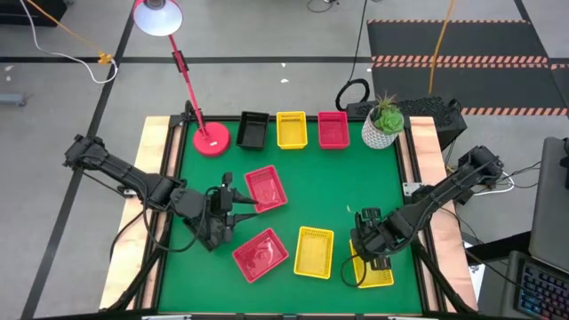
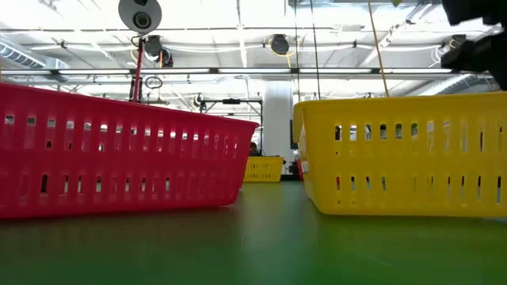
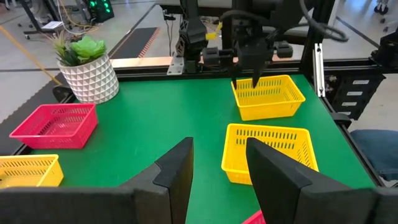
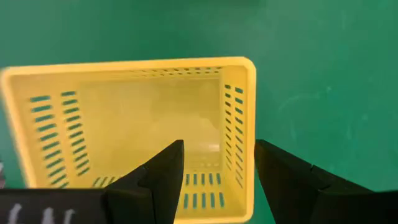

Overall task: Stack baskets by color
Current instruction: Stack the bottom right yellow bin on the top yellow bin

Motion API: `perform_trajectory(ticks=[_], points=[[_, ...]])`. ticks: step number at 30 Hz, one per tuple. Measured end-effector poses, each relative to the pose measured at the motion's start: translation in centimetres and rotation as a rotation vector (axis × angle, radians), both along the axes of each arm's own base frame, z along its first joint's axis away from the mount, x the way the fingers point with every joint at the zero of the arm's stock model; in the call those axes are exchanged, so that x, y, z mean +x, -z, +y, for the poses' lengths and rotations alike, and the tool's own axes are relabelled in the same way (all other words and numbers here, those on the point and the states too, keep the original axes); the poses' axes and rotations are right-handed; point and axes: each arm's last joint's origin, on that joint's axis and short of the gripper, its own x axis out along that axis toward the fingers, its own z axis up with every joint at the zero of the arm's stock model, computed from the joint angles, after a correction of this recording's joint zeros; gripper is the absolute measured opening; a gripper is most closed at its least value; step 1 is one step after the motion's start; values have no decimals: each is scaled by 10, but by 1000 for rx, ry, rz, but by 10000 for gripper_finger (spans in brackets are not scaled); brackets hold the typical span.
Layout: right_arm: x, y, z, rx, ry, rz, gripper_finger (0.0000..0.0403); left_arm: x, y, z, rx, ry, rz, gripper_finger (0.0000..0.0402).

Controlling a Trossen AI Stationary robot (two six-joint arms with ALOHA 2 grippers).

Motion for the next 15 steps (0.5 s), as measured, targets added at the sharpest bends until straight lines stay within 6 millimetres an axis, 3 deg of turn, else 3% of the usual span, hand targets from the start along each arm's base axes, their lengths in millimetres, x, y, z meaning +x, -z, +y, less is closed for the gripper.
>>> perform_trajectory(ticks=[10, 15], points=[[-9, 20, -8, -42, 4, 61, 188, 0, 0, 0, 0, 0, 0, 152], [-11, 28, -14, -56, 19, 83, 162, 0, 0, 0, 0, 0, 0, 152]])
